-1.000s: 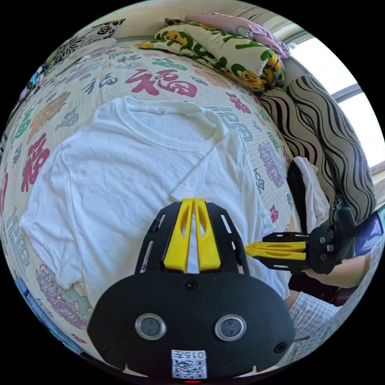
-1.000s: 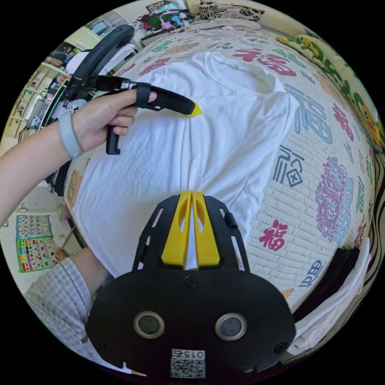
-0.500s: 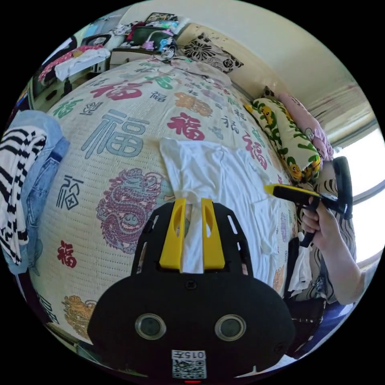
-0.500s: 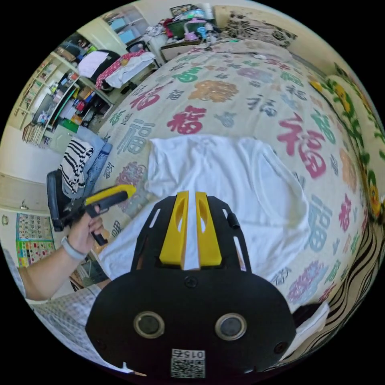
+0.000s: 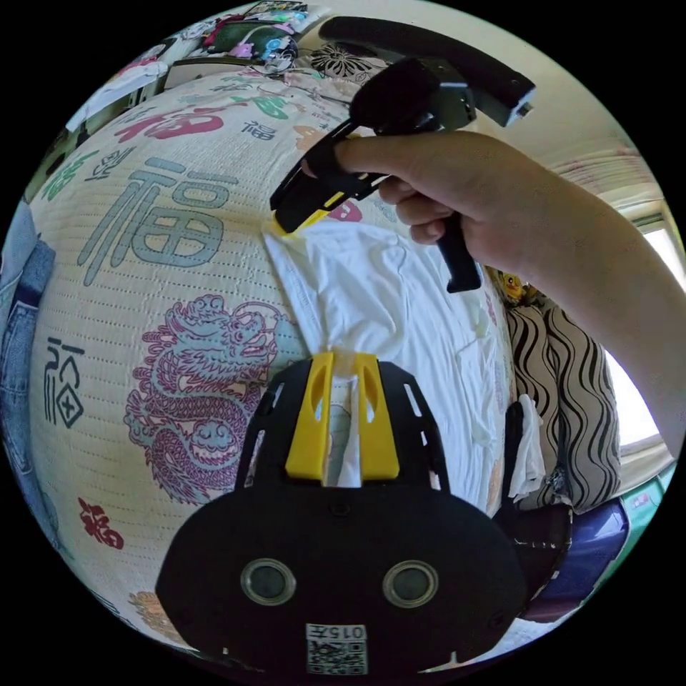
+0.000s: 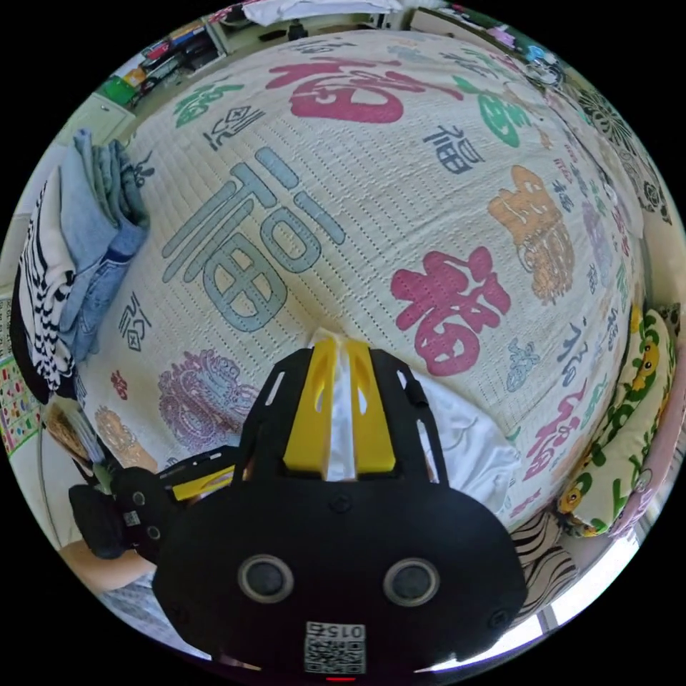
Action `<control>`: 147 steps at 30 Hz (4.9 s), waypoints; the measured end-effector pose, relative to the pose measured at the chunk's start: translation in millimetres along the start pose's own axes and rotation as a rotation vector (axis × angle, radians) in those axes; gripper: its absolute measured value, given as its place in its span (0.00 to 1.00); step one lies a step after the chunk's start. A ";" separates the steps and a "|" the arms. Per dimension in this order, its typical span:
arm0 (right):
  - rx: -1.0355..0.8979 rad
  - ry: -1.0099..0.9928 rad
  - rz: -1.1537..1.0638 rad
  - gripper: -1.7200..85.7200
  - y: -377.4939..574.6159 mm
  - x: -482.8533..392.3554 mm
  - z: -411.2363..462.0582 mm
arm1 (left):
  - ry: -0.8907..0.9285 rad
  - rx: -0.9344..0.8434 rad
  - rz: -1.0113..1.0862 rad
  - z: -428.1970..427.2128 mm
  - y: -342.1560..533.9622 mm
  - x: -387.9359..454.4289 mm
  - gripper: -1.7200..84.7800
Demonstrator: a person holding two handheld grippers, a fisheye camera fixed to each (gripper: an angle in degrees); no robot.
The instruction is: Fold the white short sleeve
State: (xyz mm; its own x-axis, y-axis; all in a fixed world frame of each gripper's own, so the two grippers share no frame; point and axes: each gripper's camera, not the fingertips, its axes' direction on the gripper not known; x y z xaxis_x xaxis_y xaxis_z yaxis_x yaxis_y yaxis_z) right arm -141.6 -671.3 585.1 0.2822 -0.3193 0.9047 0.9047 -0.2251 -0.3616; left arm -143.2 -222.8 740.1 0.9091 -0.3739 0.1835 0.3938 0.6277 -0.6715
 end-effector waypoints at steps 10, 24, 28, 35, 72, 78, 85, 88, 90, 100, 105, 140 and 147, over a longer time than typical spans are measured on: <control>0.426 -0.270 0.347 0.01 97.1 97.3 -84.1 | -0.264 0.162 0.425 -40.0 23.0 56.3 0.01; 0.404 -0.377 0.677 0.01 254.2 177.1 -28.5 | -0.186 0.011 0.453 31.1 -2.2 87.5 0.11; 0.393 -0.391 0.673 0.01 257.5 186.7 -27.6 | -0.035 -0.063 0.211 62.3 -29.9 59.0 0.11; 0.335 -0.370 0.623 0.01 268.0 201.8 -28.8 | 0.021 0.012 0.361 55.6 -24.7 76.6 0.04; 0.295 -0.495 0.469 0.08 214.0 303.1 -61.8 | 0.254 -0.069 0.356 34.8 -69.6 101.3 0.02; 0.277 -0.367 0.435 0.08 245.9 290.5 -70.5 | 0.180 -0.144 0.334 59.5 -102.2 103.6 0.03; 0.096 -0.338 0.410 0.03 307.1 260.1 -34.4 | 0.126 -0.235 0.367 61.1 -105.6 113.2 0.03; 0.121 -0.349 0.456 0.01 330.5 259.8 -25.1 | 0.126 -0.269 0.375 54.5 -115.1 121.7 0.03; 0.128 -0.389 0.514 0.02 342.6 266.5 -24.7 | 0.138 -0.253 0.417 43.8 -124.7 131.0 0.05; 0.302 -0.283 0.652 0.14 404.3 345.7 -32.1 | -0.016 -0.102 0.625 36.5 -270.8 190.5 0.13; 0.206 -0.362 0.580 0.15 388.3 348.4 -9.0 | -0.063 -0.325 0.704 86.5 -284.9 221.1 0.12; 0.433 -0.601 0.412 0.01 641.0 182.0 22.0 | 0.219 -0.142 0.859 -48.7 -94.1 141.0 0.03; 0.246 -0.641 0.383 0.02 688.3 44.1 107.2 | 0.166 -0.359 0.737 -40.8 47.1 75.1 0.03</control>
State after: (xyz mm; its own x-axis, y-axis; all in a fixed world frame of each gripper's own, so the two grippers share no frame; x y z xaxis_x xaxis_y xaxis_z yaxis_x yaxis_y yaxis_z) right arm 527.8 -741.7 400.2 0.6502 0.2764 0.7077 0.7307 0.0274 -0.6821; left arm -62.0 -249.2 692.9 0.8741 -0.0660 -0.4813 -0.3867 0.5053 -0.7715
